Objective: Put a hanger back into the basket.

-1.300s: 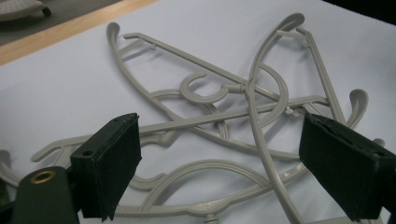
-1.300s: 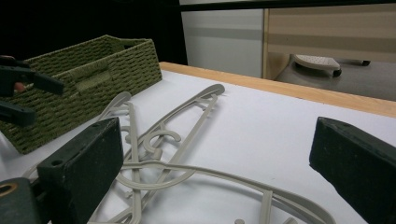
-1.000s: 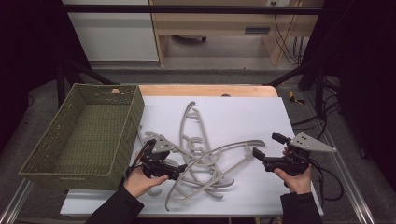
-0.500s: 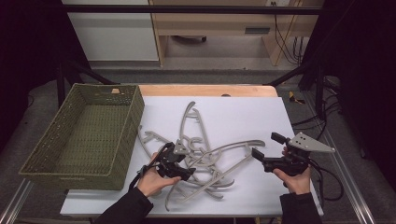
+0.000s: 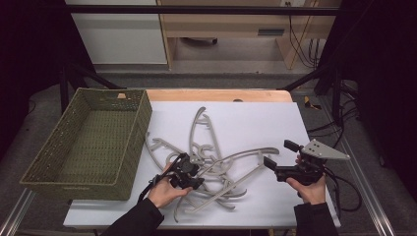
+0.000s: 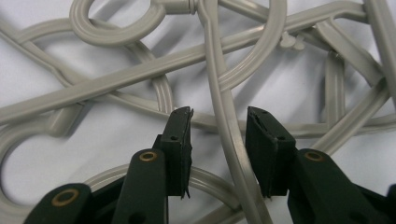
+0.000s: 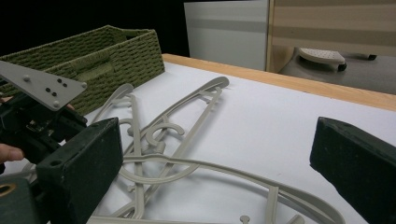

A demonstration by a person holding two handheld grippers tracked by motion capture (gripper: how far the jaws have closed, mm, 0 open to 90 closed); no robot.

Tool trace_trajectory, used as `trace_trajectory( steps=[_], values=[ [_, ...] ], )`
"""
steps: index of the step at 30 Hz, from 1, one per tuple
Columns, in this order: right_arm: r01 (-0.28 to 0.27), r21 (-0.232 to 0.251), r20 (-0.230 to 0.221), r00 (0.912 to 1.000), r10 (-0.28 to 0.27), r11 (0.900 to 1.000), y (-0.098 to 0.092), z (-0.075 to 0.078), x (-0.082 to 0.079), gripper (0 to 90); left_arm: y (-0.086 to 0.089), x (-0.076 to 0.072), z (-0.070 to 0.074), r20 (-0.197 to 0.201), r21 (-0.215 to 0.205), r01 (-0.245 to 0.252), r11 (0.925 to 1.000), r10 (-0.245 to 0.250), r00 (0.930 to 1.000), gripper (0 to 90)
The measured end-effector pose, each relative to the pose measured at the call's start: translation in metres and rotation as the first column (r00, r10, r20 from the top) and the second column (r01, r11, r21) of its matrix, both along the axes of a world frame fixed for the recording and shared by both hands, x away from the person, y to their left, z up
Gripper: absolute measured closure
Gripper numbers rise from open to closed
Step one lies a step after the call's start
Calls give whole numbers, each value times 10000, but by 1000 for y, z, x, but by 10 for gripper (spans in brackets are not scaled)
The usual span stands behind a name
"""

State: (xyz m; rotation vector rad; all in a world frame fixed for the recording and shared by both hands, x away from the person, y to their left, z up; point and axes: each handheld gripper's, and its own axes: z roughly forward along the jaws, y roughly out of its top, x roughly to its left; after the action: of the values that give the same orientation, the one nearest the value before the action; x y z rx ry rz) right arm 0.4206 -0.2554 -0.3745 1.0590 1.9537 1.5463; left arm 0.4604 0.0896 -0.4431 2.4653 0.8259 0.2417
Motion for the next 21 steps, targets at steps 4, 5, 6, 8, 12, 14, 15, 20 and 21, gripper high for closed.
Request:
trace_trajectory(
  steps=[4,5,6,8,12,14,15,20,21],
  values=[
    [-81,91,-54,10000,81,9999,1,0,0,27,-2,-1,-1,27,1,-44,10000,44,10000,703],
    [-45,46,-38,10000,45,10000,2,-1,1,27,-2,-1,-1,95,-30,-88,10000,88,9999,730],
    [-36,30,-43,10000,36,10000,2,-1,1,27,-2,-2,-1,135,-48,-126,9999,127,9998,751],
    [-27,43,-52,10000,27,10000,1,-1,1,27,-2,-2,-1,197,66,-179,9998,178,9996,767],
    [-51,24,-67,10000,51,10000,1,-2,1,27,-1,-2,-2,274,106,-370,9993,367,9989,789],
    [-65,60,-89,9999,65,10000,1,-2,1,27,0,-2,-1,332,69,-498,9987,496,9982,798],
    [-63,61,-90,9999,64,10000,1,-2,1,27,1,-2,-1,310,62,-500,9987,498,9983,801],
    [-45,62,-56,10000,46,10000,0,-1,1,27,4,-3,1,397,-134,-538,9985,543,9977,810],
    [-45,62,-56,10000,46,10000,0,-1,1,27,5,-3,2,469,-334,-520,9981,535,9975,810]
  ],
)
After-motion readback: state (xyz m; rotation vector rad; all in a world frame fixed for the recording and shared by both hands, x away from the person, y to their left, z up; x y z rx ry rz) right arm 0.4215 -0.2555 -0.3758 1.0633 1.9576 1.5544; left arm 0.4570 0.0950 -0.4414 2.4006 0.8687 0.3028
